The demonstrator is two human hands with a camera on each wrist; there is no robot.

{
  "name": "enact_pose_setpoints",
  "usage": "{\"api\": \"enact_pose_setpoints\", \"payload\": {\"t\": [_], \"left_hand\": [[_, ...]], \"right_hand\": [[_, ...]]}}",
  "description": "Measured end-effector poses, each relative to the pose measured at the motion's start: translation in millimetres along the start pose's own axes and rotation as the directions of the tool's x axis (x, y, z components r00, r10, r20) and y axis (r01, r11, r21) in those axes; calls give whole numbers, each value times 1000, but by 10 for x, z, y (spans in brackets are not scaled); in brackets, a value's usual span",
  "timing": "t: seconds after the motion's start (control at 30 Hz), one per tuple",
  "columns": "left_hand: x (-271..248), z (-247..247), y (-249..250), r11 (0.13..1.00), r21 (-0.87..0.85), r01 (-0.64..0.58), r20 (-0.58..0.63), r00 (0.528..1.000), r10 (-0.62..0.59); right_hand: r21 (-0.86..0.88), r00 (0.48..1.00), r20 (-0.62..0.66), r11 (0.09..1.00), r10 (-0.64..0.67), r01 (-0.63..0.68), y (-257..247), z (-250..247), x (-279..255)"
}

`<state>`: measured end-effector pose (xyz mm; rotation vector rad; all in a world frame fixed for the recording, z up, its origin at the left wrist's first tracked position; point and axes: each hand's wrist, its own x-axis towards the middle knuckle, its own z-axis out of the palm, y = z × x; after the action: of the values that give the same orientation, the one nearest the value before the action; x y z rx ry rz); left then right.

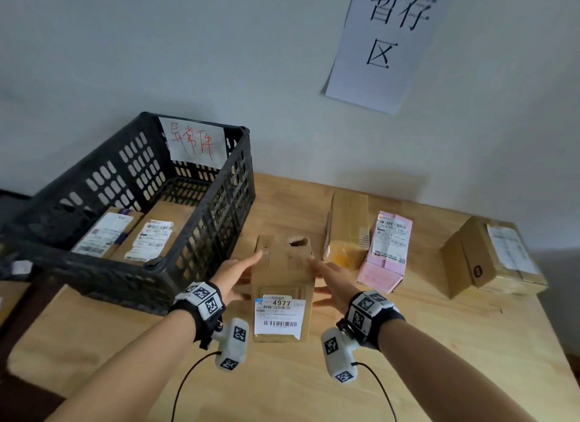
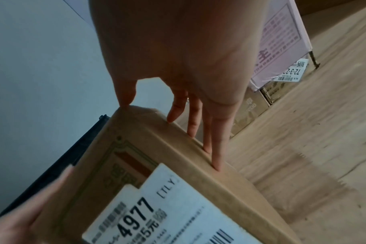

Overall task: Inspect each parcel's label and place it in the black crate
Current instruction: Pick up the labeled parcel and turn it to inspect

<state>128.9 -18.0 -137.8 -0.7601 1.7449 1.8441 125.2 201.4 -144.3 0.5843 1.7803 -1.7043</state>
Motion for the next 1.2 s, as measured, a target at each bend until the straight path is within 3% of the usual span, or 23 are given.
{"api": "enact_pose_setpoints", "payload": {"t": [0.27,0.43,0.53,0.73,1.2], "left_hand": [[19,90,20,994,102,-48,20,999,46],[163,141,-24,972,218,91,66,992,-108],[270,161,-74,945,309,106,51,990,-128],[378,165,37,935,337,106,82,987,-142],[450,194,59,927,362,101,73,988,-136]], "right_hand": [[-72,1000,-9,997,14,-15,-37,9,48],[-210,999,24,977,44,-38,-65,-5,116],[-301,997,60,953,57,-37,-34,-1,161],[-404,993,88,914,75,-33,-157,-35,258],[-417,995,64,908,79,-46,-215,-11,288]]}}
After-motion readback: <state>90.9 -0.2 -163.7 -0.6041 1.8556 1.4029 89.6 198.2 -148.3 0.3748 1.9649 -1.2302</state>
